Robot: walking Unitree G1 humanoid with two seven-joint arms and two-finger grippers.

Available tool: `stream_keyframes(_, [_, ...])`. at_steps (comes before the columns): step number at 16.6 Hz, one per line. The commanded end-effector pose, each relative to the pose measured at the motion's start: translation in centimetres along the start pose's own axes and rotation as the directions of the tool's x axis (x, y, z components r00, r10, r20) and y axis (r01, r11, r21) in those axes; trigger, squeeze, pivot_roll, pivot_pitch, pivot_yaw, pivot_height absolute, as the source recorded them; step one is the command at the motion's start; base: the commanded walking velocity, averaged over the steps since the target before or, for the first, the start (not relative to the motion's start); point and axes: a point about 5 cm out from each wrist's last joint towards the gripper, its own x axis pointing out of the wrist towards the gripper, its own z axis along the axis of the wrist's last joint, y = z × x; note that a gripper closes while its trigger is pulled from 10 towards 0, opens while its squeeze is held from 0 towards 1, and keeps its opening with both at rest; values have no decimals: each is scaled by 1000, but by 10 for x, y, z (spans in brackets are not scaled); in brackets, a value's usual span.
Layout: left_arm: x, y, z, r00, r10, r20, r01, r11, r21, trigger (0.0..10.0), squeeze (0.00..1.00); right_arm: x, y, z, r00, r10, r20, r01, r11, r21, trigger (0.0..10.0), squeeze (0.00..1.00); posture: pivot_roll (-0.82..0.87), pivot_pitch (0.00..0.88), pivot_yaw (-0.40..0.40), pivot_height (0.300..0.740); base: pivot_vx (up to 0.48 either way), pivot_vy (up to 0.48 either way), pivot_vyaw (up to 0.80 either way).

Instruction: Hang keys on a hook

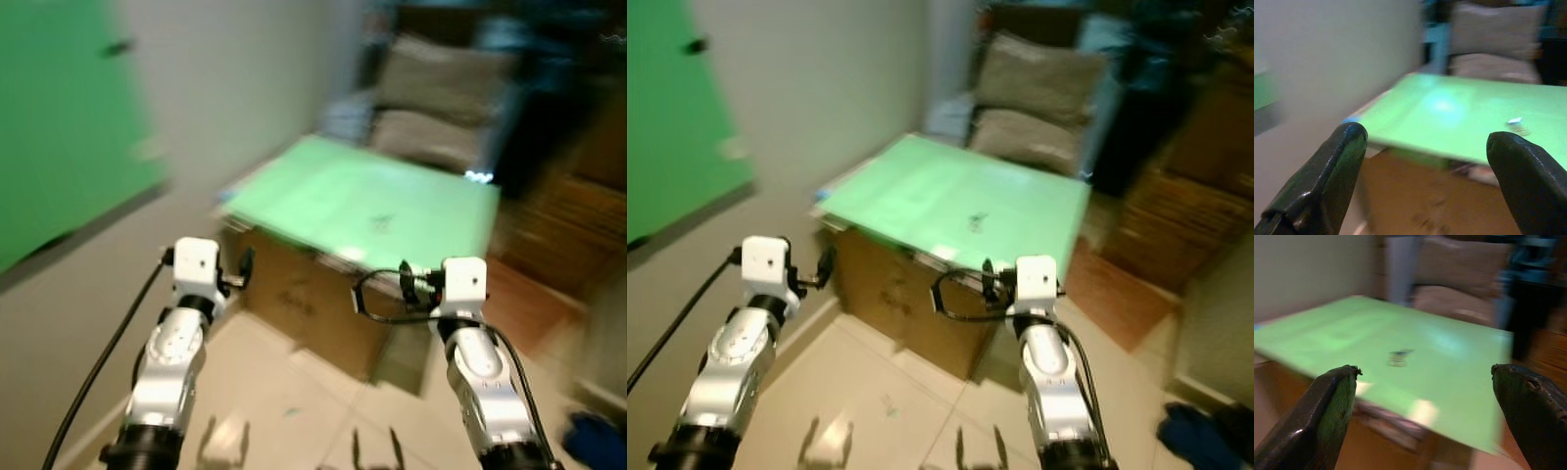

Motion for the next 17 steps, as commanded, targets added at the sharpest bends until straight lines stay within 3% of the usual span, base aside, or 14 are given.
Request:
stream_keyframes(1, [4, -9, 7, 999, -34, 26, 34, 999, 0, 10000, 0, 0, -7, 0, 1000, -16, -6, 16, 1000, -12, 10000, 0, -7, 0, -12, 740, 480, 0, -712])
stream_keyframes(5, [8, -12, 10, 999, -17, 42, 19, 999, -35, 10000, 0, 0, -7, -1, 1000, -9, -7, 9, 999, -33, 10000, 0, -10, 0, -19, 740, 480, 0, -702])
stream_keyframes(10, [7, -17, 9, 999, -23, 40, 24, 999, -26, 10000, 0, 0, -7, 2, 1000, -2, 7, 2, 999, -53, 10000, 0, -13, 0, -22, 740, 480, 0, 0])
stream_keyframes(12, [9, -14, 7, 1000, 27, 7, -26, 991, -131, 10000, 0, 0, -6, 0, 1000, 4, 3, -4, 998, -61, 10000, 0, -14, 0, -19, 740, 480, 0, 0])
stream_keyframes(15, [11, -11, 10, 999, 31, 18, -28, 992, -120, 10000, 0, -1, -3, 0, 1000, 24, 4, -24, 998, -62, 10000, 0, -15, 0, -20, 740, 480, 0, 413])
stream_keyframes(17, [16, -17, 18, 997, -52, 54, 54, 998, -32, 10000, 0, -1, -5, 0, 1000, 6, 4, -5, 997, -72, 10000, 0, -17, 0, -19, 740, 480, 0, 303])
